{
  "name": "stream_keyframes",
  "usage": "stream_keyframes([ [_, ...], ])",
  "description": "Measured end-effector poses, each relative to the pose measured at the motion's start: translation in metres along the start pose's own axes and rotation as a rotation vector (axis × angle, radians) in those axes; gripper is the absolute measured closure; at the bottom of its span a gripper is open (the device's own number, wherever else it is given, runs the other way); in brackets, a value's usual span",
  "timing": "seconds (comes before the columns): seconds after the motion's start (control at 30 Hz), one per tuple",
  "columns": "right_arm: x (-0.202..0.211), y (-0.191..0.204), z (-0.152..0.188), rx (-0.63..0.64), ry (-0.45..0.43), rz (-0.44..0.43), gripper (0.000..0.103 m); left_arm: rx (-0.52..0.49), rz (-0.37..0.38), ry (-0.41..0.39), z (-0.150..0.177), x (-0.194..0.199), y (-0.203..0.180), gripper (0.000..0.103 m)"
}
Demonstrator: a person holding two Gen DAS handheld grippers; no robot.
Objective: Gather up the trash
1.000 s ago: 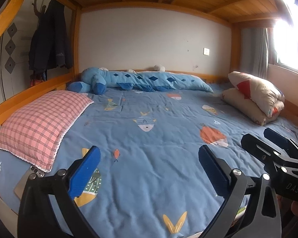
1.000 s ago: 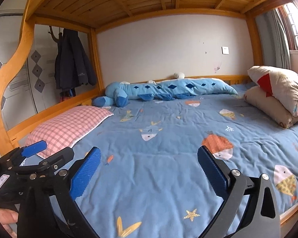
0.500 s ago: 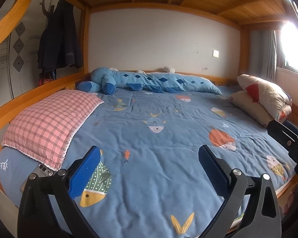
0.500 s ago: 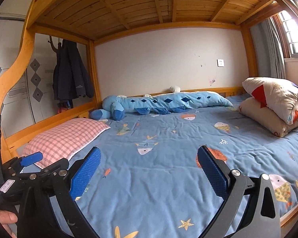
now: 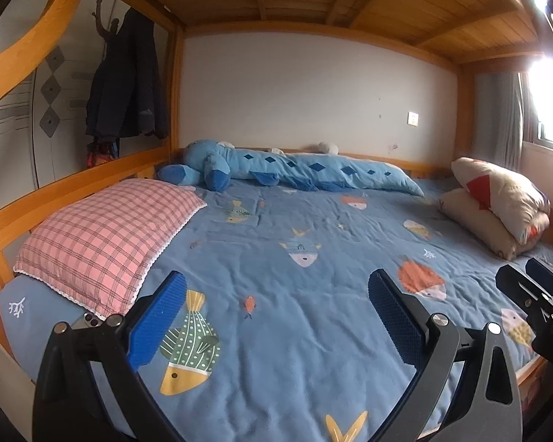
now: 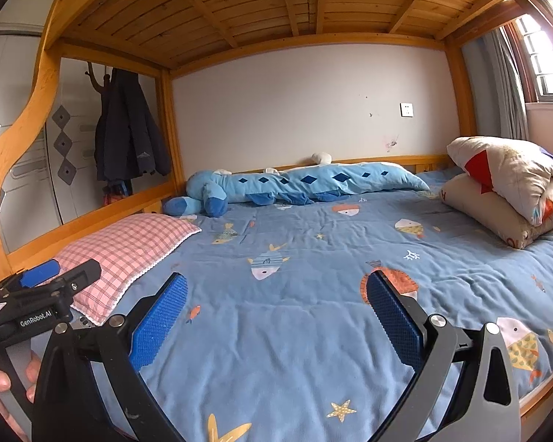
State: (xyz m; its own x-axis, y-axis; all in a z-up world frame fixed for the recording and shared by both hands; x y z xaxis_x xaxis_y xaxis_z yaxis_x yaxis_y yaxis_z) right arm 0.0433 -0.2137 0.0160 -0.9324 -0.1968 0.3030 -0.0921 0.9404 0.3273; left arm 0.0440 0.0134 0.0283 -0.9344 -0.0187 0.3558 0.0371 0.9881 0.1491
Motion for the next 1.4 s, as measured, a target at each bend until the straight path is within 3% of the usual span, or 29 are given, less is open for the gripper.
stream_keyframes([
  [0.87,-0.006,0.008,0.007,0.019,0.052,-0.003,0.009,0.015,-0.022,0.024,-0.002,-0.002,0.003,0.004],
  [1.4,-0.009,0.004,0.01,-0.009,0.07,-0.016,0.009,-0.009,-0.035,-0.007,-0.007,0.003,-0.004,0.004],
])
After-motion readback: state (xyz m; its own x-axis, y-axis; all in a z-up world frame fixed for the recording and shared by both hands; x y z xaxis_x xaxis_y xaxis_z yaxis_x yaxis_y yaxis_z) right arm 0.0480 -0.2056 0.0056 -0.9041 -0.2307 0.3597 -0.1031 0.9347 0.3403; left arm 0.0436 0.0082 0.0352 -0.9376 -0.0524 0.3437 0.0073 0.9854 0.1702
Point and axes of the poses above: each gripper's, at about its wrist camera, not at the fingertips, and x roughly against the way its jaws point, y to its left, z to its underside, the point moved 3 cm from there along -x, roughly the way its jaws point, and after that the axes turned 11 degrees about -x, right-handed, at the moved point
